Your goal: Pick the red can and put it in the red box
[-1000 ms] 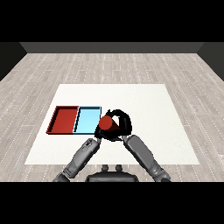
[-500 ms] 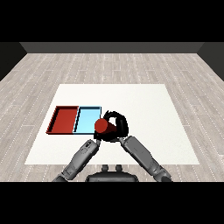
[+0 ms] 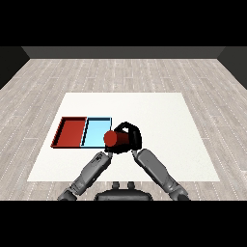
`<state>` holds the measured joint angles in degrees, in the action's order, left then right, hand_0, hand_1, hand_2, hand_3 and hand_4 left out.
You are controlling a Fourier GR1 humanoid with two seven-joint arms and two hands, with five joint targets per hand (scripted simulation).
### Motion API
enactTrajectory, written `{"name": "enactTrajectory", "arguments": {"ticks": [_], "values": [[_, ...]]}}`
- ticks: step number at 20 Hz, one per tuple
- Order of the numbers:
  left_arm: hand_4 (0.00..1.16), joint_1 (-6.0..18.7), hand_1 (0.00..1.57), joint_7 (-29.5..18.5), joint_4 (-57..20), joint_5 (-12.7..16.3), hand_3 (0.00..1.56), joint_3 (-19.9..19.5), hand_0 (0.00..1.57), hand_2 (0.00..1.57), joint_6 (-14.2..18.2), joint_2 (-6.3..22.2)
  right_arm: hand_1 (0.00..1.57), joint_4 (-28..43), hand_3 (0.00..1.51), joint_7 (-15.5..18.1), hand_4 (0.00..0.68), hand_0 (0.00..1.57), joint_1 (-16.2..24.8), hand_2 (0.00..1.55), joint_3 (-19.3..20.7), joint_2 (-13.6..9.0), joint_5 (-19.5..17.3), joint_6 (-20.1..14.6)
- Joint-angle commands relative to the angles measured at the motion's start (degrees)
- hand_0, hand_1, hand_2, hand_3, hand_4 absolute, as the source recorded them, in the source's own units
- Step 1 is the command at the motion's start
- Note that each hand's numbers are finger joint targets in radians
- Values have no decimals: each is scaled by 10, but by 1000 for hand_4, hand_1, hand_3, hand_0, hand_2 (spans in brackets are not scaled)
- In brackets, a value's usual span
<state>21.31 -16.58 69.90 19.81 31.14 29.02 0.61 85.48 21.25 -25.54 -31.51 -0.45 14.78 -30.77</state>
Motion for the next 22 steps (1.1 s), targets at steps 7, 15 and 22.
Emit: {"name": "enactTrajectory", "arguments": {"ticks": [7,15,22], "values": [[1139,-12,1571,-99,14,22,1494,1,1571,1571,38,-6,1491,37,1383,-39,595,1491,19,1435,10,4,11,24],[1147,-18,1571,-148,4,34,1513,6,1571,1571,28,-6,0,-1,0,-88,0,0,7,0,1,4,-50,6],[1135,-1,1571,-91,36,17,1496,16,1571,1571,88,-6,0,-19,0,-77,0,0,-2,0,-6,4,-26,-6]]}}
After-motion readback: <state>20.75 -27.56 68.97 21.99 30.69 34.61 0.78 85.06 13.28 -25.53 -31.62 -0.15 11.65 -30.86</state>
